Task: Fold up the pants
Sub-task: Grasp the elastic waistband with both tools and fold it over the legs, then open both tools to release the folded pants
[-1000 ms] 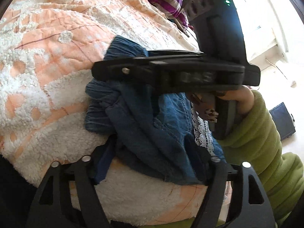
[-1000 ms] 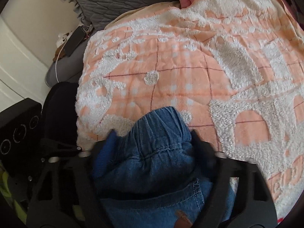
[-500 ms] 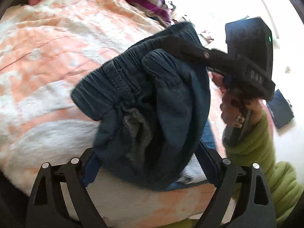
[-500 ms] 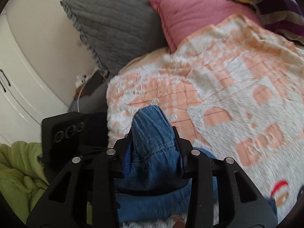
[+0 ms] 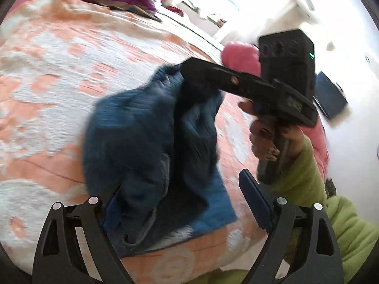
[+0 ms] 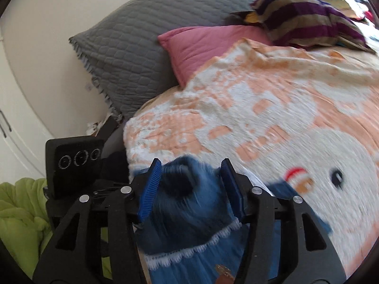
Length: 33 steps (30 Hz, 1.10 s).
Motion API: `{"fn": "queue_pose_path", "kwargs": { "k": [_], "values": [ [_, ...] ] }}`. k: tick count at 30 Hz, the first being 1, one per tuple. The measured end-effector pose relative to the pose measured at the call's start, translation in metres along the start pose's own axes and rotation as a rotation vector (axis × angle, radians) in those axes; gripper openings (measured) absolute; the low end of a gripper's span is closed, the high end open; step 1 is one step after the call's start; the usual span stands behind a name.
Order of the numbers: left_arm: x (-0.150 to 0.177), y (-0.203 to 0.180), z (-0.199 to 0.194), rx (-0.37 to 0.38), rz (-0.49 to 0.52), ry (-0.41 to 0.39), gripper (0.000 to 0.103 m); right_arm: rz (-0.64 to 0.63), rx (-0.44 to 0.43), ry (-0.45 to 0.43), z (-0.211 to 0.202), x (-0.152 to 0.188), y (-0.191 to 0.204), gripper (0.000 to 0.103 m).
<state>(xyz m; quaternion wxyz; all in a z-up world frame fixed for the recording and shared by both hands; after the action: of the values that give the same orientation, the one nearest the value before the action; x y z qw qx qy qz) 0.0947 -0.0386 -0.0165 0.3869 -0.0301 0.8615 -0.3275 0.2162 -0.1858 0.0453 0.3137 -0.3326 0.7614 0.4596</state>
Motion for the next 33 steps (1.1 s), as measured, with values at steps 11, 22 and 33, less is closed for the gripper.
{"fn": "queue_pose_path", "kwargs": {
  "k": [11, 22, 33],
  "values": [
    [0.02, -0.019, 0.039, 0.012, 0.115, 0.125, 0.087, 0.017, 0.217, 0.045, -0.019, 0.048, -0.018, 0.062],
    [0.042, -0.047, 0.031, -0.007, 0.218, 0.138, 0.088, 0.012, 0.391, 0.139, -0.018, 0.081, -0.035, 0.061],
    [0.01, -0.024, -0.028, -0.215, 0.228, -0.03, 0.089, -0.131, 0.402, -0.04, -0.077, 0.07, 0.022, 0.081]
  ]
}}
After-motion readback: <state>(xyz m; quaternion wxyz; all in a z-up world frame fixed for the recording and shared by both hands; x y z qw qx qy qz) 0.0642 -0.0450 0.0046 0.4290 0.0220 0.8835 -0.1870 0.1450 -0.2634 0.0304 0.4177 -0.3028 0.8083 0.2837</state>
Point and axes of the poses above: each gripper's, at about its wrist camera, not at the fingertips, and z roughly the way its jaws point, y to its left, x to its underside, the point moved 1 cm from there along z, roughly the way its jaws point, and after that the axes turned 13 degrees about -y, right-handed, at the moved point
